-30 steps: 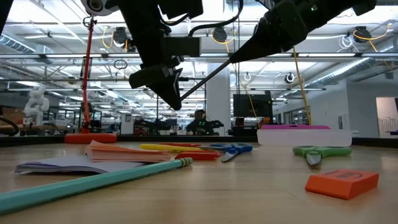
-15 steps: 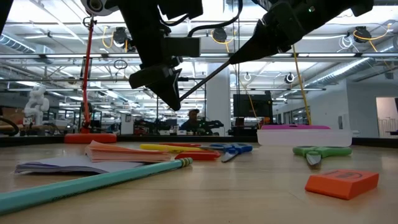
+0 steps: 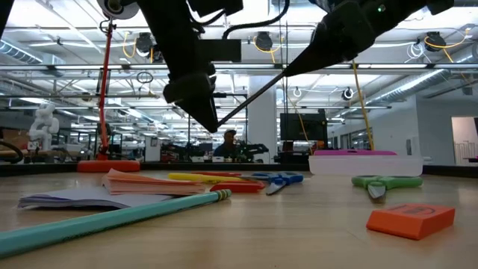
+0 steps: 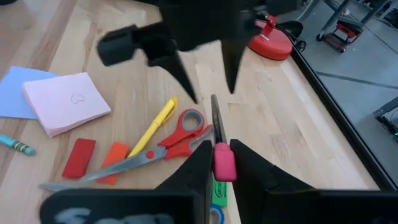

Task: Pack school essentials
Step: Put the blue pencil into the supply box

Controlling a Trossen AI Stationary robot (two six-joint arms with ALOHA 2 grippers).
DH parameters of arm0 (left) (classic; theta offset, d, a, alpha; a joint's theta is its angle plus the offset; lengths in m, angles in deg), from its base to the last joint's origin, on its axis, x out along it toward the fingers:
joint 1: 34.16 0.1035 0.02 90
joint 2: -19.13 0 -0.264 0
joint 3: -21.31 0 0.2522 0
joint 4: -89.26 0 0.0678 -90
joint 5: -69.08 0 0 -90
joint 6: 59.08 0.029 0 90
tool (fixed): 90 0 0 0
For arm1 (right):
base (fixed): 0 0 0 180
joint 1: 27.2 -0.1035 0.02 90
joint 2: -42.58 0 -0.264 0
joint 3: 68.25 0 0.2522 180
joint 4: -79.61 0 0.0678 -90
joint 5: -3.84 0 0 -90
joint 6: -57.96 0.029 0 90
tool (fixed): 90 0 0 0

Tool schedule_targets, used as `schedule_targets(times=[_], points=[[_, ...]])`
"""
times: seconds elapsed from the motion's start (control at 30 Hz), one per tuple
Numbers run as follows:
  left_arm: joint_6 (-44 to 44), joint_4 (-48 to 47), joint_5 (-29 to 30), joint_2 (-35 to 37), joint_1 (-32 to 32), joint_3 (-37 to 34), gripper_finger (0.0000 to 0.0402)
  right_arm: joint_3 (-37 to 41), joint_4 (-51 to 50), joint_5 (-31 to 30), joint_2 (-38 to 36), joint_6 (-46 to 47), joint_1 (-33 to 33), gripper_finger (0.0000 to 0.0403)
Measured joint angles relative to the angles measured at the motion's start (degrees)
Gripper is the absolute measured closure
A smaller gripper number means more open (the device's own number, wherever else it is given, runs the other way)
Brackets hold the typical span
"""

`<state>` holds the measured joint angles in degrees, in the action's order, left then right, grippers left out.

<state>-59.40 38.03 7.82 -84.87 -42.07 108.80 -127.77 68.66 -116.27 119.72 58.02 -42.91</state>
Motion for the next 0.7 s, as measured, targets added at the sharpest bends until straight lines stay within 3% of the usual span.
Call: schedule_targets(times=[0.17, 0.53, 0.7], points=[[0.14, -1.01, 0.04, 2.18, -1.32, 0.02, 0.0158, 0.0, -7.54, -0.12, -5.41, 1.71, 0.02, 0.0369], [-2.88, 0.64, 0.41, 7.99, -2.77, 0.09, 0.0156, 0.03, -31.72, -3.64, -21.39, 11.52, 0.26, 0.0368], [-2.64, 1.16, 0.39, 7.7, -2.65, 0.0, 0.0156, 1.31, -40.33, -9.61, -29.11, 18.04, 0.3, 0.0368]])
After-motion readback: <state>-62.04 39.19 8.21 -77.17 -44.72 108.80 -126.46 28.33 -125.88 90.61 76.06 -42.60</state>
